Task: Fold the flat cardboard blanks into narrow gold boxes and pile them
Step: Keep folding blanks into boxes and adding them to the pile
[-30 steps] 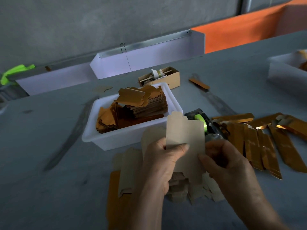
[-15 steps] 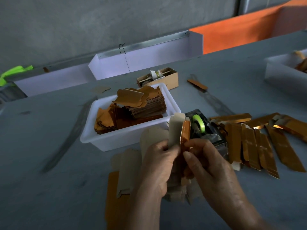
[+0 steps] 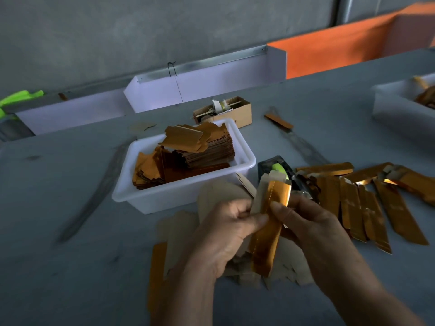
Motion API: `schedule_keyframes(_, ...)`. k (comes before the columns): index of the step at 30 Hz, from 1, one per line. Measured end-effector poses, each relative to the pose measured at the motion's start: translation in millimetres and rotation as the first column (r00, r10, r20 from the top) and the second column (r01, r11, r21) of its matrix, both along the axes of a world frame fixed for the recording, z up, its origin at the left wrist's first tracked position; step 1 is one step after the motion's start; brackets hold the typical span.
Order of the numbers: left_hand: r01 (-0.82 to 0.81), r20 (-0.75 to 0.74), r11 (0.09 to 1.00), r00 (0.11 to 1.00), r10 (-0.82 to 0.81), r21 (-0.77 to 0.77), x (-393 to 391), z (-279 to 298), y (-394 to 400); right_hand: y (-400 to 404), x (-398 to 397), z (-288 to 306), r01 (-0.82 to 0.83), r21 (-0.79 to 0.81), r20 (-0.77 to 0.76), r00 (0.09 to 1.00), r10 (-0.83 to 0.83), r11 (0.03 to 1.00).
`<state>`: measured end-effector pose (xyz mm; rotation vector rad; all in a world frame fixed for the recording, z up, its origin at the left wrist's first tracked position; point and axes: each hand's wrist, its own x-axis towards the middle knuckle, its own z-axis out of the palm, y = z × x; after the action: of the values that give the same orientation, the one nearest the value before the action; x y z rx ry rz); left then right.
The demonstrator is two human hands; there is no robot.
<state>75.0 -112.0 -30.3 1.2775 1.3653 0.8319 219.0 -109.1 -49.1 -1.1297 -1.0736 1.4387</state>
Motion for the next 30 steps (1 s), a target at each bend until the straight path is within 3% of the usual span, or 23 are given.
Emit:
schedule_keyframes(6,-0.101,-0.129,0.993,0.986,0.109,0.068,4.3,1.2,-1.4,3.4,-0.6,-0.6,0.007,-0.054,-0.056,0.998,-0.01,0.999)
schedule_keyframes(11,-0.183,-0.324,0.948,0.908,0.264,0.26,13.6,3.8,-7.7,4.0,-1.1,-3.2,0.03,-0.078,-0.091,0.995,-0.038,0.996)
schedule_keyframes(17,-0.258,-0.366,0.898,0.846,0.389,0.357,28.8,3.1,-12.6,-0.7,-2.8,-2.1,0.06,-0.125,-0.15,0.986,-0.079,0.99)
schedule_keyframes(18,-0.233,-0.431,0.883,0.803,0.411,0.408,33.6,3.6,-15.1,-1.2,-3.6,-2.0,0.068,-0.132,-0.148,0.985,-0.088,0.989)
schedule_keyframes(20,-0.055,-0.62,0.825,0.632,0.465,0.563,41.4,3.4,-19.2,-1.8,-5.5,-1.3,0.085,-0.145,-0.139,0.985,-0.106,0.986)
schedule_keyframes(22,0.085,-0.711,0.787,0.496,0.498,0.611,51.0,-1.4,-23.2,-2.3,-6.7,-0.5,0.093,-0.14,-0.116,0.987,-0.11,0.986)
schedule_keyframes(24,0.156,-0.787,0.806,0.383,0.483,0.571,61.0,-6.3,-27.3,-3.0,-6.9,0.1,0.099,-0.124,-0.081,0.991,-0.109,0.987)
schedule_keyframes(28,0.231,-0.861,0.854,0.337,0.38,0.467,67.7,-10.2,-29.8,-6.2,-4.4,0.3,0.064,-0.134,-0.082,0.994,-0.076,0.989)
schedule_keyframes(30,0.272,-0.856,0.838,0.369,0.363,0.473,69.1,-12.7,-31.4,-5.4,-2.0,0.1,0.05,-0.123,-0.071,0.996,-0.059,0.991)
